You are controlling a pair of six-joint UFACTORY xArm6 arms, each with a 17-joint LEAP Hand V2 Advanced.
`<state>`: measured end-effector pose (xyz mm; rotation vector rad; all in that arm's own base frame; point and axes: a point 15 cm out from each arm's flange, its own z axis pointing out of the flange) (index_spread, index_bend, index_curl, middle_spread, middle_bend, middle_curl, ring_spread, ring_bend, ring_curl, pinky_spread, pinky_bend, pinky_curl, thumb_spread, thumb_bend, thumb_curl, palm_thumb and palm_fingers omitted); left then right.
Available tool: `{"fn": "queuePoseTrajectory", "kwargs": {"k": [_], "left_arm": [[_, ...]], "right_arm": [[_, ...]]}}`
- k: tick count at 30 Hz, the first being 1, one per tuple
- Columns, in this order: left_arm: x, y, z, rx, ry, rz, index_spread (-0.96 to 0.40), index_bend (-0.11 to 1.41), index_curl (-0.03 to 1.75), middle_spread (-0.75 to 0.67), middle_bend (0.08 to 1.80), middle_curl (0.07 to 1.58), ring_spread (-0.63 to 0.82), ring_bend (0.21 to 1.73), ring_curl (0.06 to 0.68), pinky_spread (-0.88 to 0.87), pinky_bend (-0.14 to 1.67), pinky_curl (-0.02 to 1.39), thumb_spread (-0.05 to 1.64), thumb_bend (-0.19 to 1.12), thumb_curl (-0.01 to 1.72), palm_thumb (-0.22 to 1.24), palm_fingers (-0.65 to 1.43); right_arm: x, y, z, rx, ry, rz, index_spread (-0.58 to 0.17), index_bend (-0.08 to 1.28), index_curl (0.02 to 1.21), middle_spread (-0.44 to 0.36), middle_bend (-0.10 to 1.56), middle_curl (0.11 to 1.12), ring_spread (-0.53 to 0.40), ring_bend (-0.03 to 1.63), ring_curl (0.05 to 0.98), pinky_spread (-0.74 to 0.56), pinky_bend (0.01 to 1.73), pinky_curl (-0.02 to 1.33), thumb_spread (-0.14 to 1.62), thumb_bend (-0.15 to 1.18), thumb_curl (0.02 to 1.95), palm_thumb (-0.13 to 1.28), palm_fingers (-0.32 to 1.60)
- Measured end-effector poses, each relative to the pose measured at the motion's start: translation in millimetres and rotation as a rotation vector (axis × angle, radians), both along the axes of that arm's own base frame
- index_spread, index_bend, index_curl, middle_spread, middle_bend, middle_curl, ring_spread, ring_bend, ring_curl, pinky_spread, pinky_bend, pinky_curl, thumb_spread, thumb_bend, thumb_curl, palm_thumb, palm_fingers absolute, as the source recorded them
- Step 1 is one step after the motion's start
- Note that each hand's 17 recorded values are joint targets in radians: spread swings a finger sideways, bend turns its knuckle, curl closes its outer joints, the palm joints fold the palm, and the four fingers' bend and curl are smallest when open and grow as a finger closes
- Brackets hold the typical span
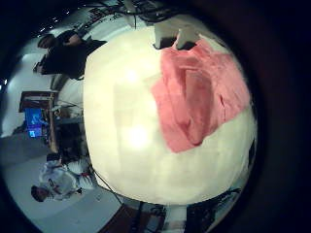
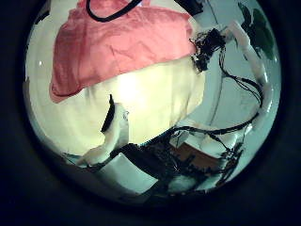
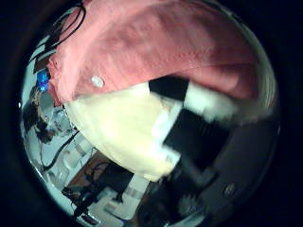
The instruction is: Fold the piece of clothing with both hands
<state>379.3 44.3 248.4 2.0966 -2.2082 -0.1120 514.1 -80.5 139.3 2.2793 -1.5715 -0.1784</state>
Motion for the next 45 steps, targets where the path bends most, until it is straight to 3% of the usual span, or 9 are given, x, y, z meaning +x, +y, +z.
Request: {"fn": "queuePoseTrajectory", "kwargs": {"k": [1, 5, 8, 13, 21, 25, 32, 39, 45], "left_arm": [[-0.3, 0.8, 0.1, 0.000, 0.000, 0.000, 0.17, 0.16, 0.29, 0.35, 0.20, 0.32, 0.52, 0.49, 0.210, 0.48, 0.32, 0.32, 1.15, -0.02, 0.33, 0.53, 0.01], [-4.3, 4.7, -0.1, 0.000, 0.009, 0.000, 0.17, 0.16, 0.29, 0.35, 0.20, 0.32, 0.52, 0.48, 0.211, 0.48, 0.32, 0.32, 1.15, -0.02, 0.33, 0.53, 0.01], [-8.5, 5.5, -2.1, -0.001, 0.018, -0.004, 0.17, 0.16, 0.29, 0.33, 0.20, 0.32, 0.52, 0.49, 0.212, 0.48, 0.32, 0.32, 1.15, -0.02, 0.33, 0.53, 0.01], [-13.3, 12.7, -5.7, 0.005, 0.032, -0.009, 0.17, 0.16, 0.29, 0.31, 0.20, 0.33, 0.51, 0.48, 0.212, 0.47, 0.31, 0.32, 1.15, -0.02, 0.33, 0.53, 0.02], [-21.8, 31.1, -7.1, 0.005, 0.043, 0.014, 0.17, 0.15, 0.28, 0.30, 0.20, 0.33, 0.51, 0.48, 0.212, 0.47, 0.31, 0.31, 1.15, -0.02, 0.32, 0.55, 0.02], [-32.0, 48.2, -10.1, -0.004, 0.058, 0.038, 0.16, 0.16, 0.28, 0.29, 0.20, 0.33, 0.51, 0.47, 0.212, 0.47, 0.31, 0.31, 1.15, -0.02, 0.32, 0.55, 0.03], [-52.2, 69.0, -23.3, -0.022, 0.093, 0.065, 0.16, 0.15, 0.28, 0.27, 0.20, 0.34, 0.50, 0.48, 0.214, 0.47, 0.31, 0.32, 1.15, -0.02, 0.32, 0.55, 0.03], [-67.9, 91.2, -26.4, -0.027, 0.100, 0.094, 0.16, 0.16, 0.28, 0.25, 0.20, 0.33, 0.50, 0.47, 0.213, 0.47, 0.31, 0.32, 1.16, -0.02, 0.32, 0.55, 0.02], [-80.5, 100.4, -26.7, -0.030, 0.099, 0.108, 0.16, 0.16, 0.28, 0.25, 0.20, 0.33, 0.50, 0.48, 0.213, 0.47, 0.31, 0.32, 1.16, -0.02, 0.32, 0.55, 0.02]], "right_arm": [[-5.7, -3.7, 1.6, 0.005, 0.010, 0.005, -0.344, 0.50, 0.49, -0.130, 0.73, 0.55, -0.252, 0.82, 0.428, -0.42, 0.56, 0.43, 1.01, 0.00, 0.37, 0.85, 1.47], [-33.7, -12.5, 9.5, 0.034, 0.040, 0.028, -0.321, 0.73, 0.60, -0.130, 0.95, 0.63, -0.245, 1.00, 0.509, -0.43, 0.79, 0.54, 1.04, 0.05, 0.42, 1.00, 1.44], [-58.2, -14.4, 20.9, 0.047, 0.050, 0.044, -0.301, 0.89, 0.69, -0.133, 1.10, 0.70, -0.238, 1.16, 0.582, -0.40, 0.96, 0.64, 1.08, 0.09, 0.48, 1.10, 1.30], [-74.6, -20.4, 52.1, 0.049, 0.000, 0.050, -0.285, 0.99, 0.75, -0.139, 1.19, 0.75, -0.228, 1.25, 0.631, -0.38, 1.06, 0.71, 1.12, 0.10, 0.51, 1.13, 1.19], [-68.7, -5.1, 121.1, 0.054, -0.133, 0.067, -0.264, 1.06, 0.81, -0.148, 1.26, 0.81, -0.215, 1.33, 0.684, -0.34, 1.13, 0.82, 1.16, 0.07, 0.58, 1.13, 1.08], [-45.1, 49.8, 165.8, 0.097, -0.232, 0.145, -0.260, 1.06, 0.82, -0.149, 1.27, 0.82, -0.213, 1.35, 0.694, -0.32, 1.13, 0.85, 1.17, 0.06, 0.61, 1.13, 1.07], [-39.5, 171.6, 195.7, 0.132, -0.278, 0.357, -0.250, 1.07, 0.84, -0.150, 1.27, 0.83, -0.212, 1.35, 0.704, -0.32, 1.11, 0.89, 1.18, 0.04, 0.64, 1.13, 1.06], [-38.6, 317.7, 192.6, 0.173, -0.296, 0.582, -0.247, 1.06, 0.86, -0.152, 1.26, 0.85, -0.212, 1.36, 0.712, -0.32, 1.09, 0.93, 1.19, 0.01, 0.68, 1.13, 1.06], [-48.5, 410.1, 152.1, 0.195, -0.266, 0.717, -0.254, 1.05, 0.87, -0.155, 1.26, 0.86, -0.212, 1.36, 0.718, -0.32, 1.07, 0.96, 1.21, 0.00, 0.70, 1.13, 1.05]]}}
